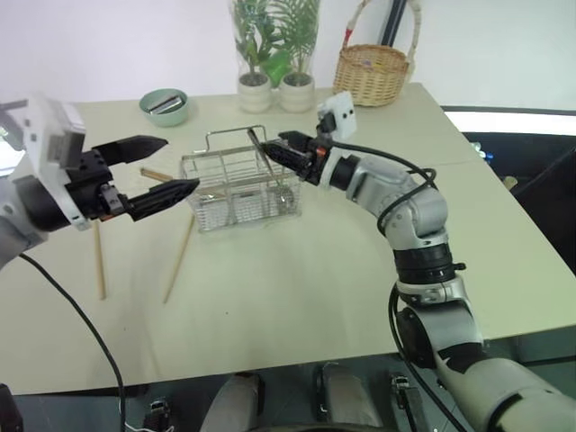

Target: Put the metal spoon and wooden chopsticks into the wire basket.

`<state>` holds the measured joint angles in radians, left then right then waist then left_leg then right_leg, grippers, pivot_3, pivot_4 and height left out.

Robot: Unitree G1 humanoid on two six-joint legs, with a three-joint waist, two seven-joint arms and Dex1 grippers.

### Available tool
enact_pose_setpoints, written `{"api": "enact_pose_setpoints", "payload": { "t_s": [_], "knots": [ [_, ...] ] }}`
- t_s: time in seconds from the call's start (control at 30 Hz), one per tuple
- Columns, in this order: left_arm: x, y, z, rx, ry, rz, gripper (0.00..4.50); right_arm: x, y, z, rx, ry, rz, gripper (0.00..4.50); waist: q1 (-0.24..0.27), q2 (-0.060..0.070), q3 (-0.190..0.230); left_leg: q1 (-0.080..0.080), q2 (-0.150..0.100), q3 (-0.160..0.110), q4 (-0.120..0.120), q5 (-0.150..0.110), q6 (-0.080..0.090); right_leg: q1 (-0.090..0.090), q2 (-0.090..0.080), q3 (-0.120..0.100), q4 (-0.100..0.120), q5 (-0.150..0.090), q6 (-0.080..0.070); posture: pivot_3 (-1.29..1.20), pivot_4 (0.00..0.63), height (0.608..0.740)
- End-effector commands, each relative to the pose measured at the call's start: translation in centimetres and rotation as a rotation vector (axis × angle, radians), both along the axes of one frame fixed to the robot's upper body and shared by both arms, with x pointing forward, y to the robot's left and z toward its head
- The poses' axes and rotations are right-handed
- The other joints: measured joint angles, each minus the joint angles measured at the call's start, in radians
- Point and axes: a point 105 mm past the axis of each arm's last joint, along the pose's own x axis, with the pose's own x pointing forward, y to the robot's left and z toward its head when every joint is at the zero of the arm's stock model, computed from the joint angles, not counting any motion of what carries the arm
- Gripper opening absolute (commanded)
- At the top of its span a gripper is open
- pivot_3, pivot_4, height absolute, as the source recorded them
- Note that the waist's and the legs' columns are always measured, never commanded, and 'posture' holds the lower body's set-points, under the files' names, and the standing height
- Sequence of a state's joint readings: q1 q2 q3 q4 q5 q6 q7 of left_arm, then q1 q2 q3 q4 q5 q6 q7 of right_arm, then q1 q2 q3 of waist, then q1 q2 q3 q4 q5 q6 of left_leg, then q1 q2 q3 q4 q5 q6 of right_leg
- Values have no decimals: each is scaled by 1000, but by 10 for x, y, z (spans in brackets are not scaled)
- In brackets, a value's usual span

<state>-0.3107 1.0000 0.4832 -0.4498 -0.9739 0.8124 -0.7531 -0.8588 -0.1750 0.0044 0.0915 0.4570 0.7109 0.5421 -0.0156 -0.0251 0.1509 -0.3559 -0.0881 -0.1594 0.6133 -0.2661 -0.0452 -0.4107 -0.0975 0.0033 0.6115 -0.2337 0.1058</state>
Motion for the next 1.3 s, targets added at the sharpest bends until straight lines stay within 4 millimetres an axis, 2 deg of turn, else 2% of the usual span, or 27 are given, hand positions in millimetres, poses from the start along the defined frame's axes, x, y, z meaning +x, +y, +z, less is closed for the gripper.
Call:
{"api": "enact_pose_setpoints", "payload": {
  "t_s": [0.03, 0.17, 0.27, 0.37, 0.43, 0.53, 0.67, 0.77, 0.93, 1.13, 1.3],
  "knots": [
    [0, 4, 18, -25, -68, 26, 4500, -8, -24, 40, 61, -107, -11, 3316, 3, 0, 0, 0, 0, 0, 0, 0, 0, 0, 0, 0, 0, 0, 0, 0, 150, 704],
    [7, 17, 36, -127, -107, 101, 4500, -30, -49, 69, 64, -191, 71, 3316, 2, -1, 0, 0, 0, -1, 0, 0, 0, 1, 0, -1, -1, 0, 0, 0, 150, 704],
    [19, 43, 57, -248, -169, 268, 4500, -64, -74, 90, 46, -246, 217, 3316, 2, -1, 0, 0, 0, -1, 0, 0, 0, 1, 0, -2, -1, 0, 0, 0, 150, 704],
    [30, 72, 66, -316, -189, 455, 4500, -91, -90, 90, -14, -275, 323, 3316, 1, -2, -1, 0, 0, -2, 0, 0, 1, 2, 0, -3, -2, 0, 1, 0, 150, 704],
    [41, 103, 65, -329, -169, 663, 4500, -100, -103, 82, -75, -274, 323, 3316, 3, -3, -1, 1, 1, -1, 0, -1, 1, 3, 0, -3, -2, 0, 1, 0, 150, 704],
    [51, 136, 58, -347, -114, 894, 4500, -111, -113, 73, -74, -230, 334, 3316, 1, -3, -1, 1, 1, 1, 0, -1, 1, 3, -1, -2, -3, -1, 2, 0, 150, 704],
    [59, 171, 39, -391, 14, 1151, 4500, -123, -116, 52, -112, -173, 356, 3316, 6, -4, -1, 0, 1, 1, 1, -1, 1, 3, -1, -2, -3, 0, 2, 0, 150, 704],
    [63, 184, 24, -372, 89, 1240, 4500, -124, -116, 34, -141, -120, 334, 3316, 9, -6, -2, 0, 0, 0, 1, -1, 1, 3, -1, -3, -3, -1, 2, 0, 150, 704],
    [67, 208, -21, -291, 298, 1394, 4500, -129, -114, 15, -172, -79, 311, 3316, 8, -6, -2, 0, -1, 1, 1, -1, 1, 2, -3, -3, -3, 0, 2, 0, 150, 704],
    [87, 198, -74, -197, 541, 1378, 4500, -134, -113, 7, -175, -68, 285, 3316, 21, -9, -2, 0, -1, 0, 1, -1, 1, 3, -3, -4, -3, 0, 2, 0, 150, 704],
    [105, 182, -94, -166, 642, 1319, 4500, -137, -113, 8, -154, -64, 271, 3316, 30, -12, -2, -1, -1, 0, 1, -1, 1, 2, -4, -4, -3, 0, 3, 0, 150, 704]
  ]
}}
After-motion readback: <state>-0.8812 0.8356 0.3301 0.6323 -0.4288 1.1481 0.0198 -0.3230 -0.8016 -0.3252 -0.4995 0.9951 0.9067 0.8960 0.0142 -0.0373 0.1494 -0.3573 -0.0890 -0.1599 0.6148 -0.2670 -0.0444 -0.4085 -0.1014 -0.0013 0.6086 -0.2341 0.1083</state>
